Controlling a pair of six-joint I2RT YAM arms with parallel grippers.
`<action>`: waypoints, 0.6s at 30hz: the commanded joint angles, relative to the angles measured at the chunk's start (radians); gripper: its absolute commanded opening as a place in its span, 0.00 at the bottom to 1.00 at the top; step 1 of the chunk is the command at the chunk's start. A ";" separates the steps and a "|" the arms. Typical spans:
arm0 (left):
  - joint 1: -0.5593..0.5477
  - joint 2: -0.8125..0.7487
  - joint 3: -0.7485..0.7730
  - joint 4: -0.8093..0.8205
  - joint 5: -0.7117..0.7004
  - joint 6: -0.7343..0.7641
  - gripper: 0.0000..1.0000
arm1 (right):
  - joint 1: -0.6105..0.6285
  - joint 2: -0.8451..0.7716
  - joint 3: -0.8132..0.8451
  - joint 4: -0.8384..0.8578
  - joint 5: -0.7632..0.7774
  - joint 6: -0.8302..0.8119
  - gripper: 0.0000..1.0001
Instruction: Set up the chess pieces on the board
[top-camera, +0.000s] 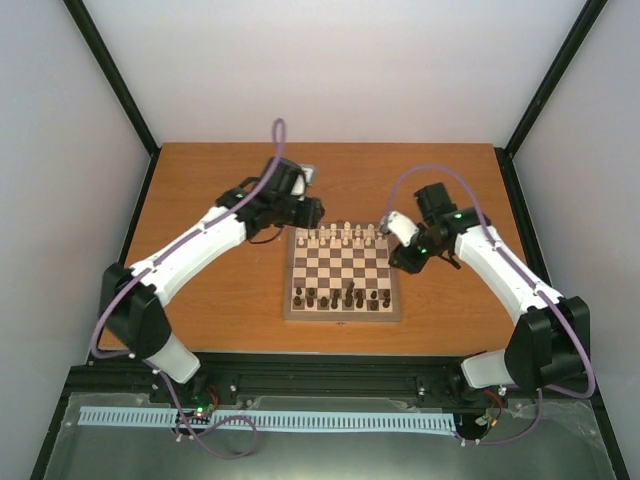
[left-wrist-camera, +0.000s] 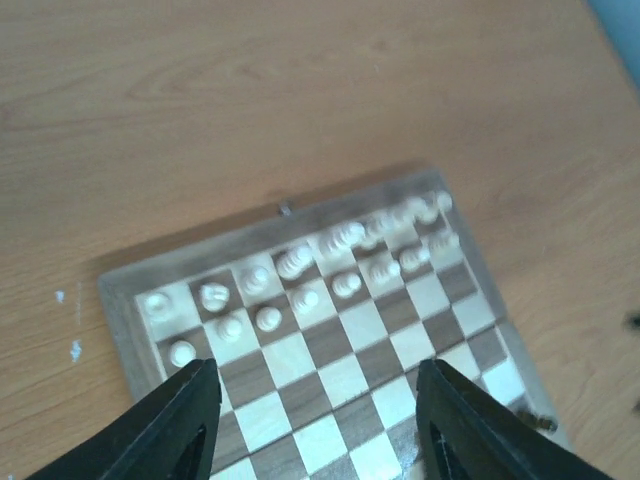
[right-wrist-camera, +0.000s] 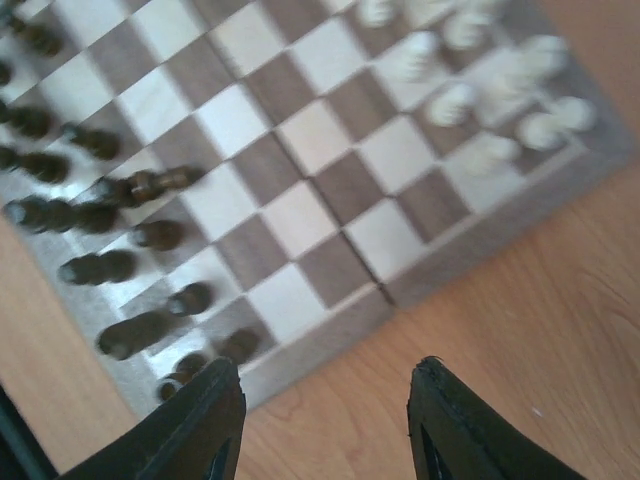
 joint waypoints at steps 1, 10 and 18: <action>-0.135 0.125 0.164 -0.237 -0.131 0.046 0.54 | -0.168 -0.015 0.047 0.043 -0.134 0.067 0.46; -0.257 0.398 0.384 -0.477 -0.092 0.059 0.46 | -0.330 -0.063 -0.028 0.146 -0.188 0.108 0.47; -0.291 0.625 0.621 -0.632 -0.095 0.074 0.42 | -0.362 -0.053 -0.044 0.136 -0.244 0.083 0.47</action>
